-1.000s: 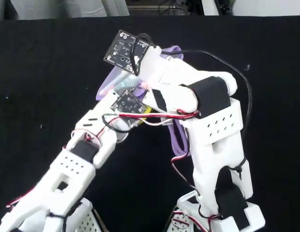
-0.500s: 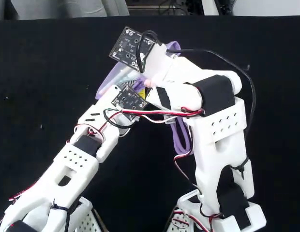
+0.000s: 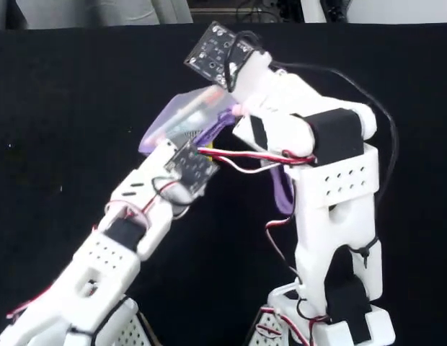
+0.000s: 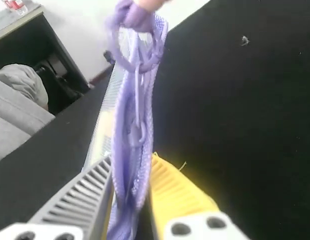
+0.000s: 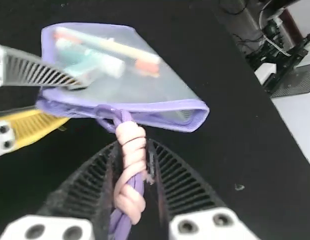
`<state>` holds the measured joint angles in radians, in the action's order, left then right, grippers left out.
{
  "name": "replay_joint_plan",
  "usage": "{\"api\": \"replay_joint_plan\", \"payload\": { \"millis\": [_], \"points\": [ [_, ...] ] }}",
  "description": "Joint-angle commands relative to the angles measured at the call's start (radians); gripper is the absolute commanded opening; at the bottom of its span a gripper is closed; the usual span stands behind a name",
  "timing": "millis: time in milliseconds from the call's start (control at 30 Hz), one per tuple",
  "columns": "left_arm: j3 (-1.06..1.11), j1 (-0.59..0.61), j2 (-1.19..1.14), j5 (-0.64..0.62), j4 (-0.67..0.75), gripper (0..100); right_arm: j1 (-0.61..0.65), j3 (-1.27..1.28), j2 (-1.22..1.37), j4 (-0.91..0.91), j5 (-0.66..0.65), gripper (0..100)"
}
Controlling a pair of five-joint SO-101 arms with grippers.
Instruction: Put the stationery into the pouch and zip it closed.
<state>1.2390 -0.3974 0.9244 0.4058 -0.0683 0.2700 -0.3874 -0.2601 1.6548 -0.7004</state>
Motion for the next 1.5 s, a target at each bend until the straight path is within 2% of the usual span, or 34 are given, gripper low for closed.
{"api": "replay_joint_plan", "payload": {
  "millis": [0, 167, 300, 400, 567, 767, 933, 1067, 1133, 1300, 1467],
  "points": [
    [0.067, 0.002, 0.199, 0.009, 0.006, 3, -0.061, -0.007, -0.048, -0.060, -0.003, 1.1],
    [0.179, -0.001, 0.465, 0.020, -0.012, 3, -0.100, -0.007, -0.048, -0.087, -0.003, 1.1],
    [0.208, -0.018, 0.634, 0.110, -0.186, 3, -0.129, -0.007, -0.048, -0.087, -0.006, 1.1],
    [0.213, -0.038, 0.738, 0.118, -0.318, 3, -0.153, -0.007, -0.048, -0.117, -0.005, 1.1],
    [0.214, -0.079, 0.895, 0.120, -0.420, 3, -0.189, -0.015, -0.021, -0.143, 0.000, 1.1],
    [0.213, -0.022, 0.853, 0.097, -0.359, 3, -0.123, -0.016, -0.024, 0.095, 0.000, 1.5],
    [0.203, 0.027, 0.798, -0.078, -0.269, 3, -0.086, 0.019, -0.104, 0.092, 0.155, 1.6],
    [0.194, 0.059, 0.787, -0.181, -0.256, 3, 0.029, 0.087, -0.162, 0.084, 0.239, 1.6],
    [0.180, 0.064, 0.787, -0.230, -0.261, 3, 0.091, 0.147, -0.188, 0.049, 0.264, 3.8],
    [0.159, 0.064, 0.787, -0.311, -0.262, 3, 0.180, 0.337, -0.271, -0.130, 0.327, 22.0],
    [0.159, 0.064, 0.789, -0.324, -0.262, 3, 0.252, 0.550, -0.414, -0.316, 0.385, 22.9]
  ]
}}
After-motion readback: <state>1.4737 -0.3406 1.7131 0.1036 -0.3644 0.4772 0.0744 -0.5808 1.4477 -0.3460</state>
